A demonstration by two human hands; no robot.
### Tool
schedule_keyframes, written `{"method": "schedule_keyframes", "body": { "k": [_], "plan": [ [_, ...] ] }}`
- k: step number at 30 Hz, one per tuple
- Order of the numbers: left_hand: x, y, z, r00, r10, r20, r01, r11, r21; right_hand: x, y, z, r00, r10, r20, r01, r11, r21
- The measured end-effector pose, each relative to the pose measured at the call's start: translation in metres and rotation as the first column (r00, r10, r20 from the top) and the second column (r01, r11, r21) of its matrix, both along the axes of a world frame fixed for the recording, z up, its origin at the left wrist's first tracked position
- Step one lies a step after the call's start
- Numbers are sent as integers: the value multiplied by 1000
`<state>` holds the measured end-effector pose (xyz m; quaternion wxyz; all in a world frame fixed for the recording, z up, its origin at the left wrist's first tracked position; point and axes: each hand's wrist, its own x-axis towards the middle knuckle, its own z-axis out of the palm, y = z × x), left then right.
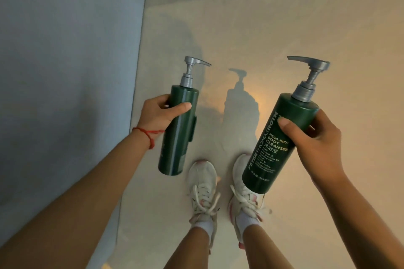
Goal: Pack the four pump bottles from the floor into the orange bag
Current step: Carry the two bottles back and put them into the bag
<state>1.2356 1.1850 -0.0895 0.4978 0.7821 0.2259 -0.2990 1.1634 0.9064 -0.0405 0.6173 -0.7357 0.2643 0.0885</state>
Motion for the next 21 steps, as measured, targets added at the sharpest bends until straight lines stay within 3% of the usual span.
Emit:
{"method": "schedule_keyframes", "body": {
  "k": [12,21],
  "plan": [
    [34,-66,287,989,51,136,-12,963,-271,43,-1,251,994,-76,73,71,995,75],
    [46,-86,457,972,55,230,28,939,-342,29,-15,414,969,-227,98,214,968,129]
  ]
}}
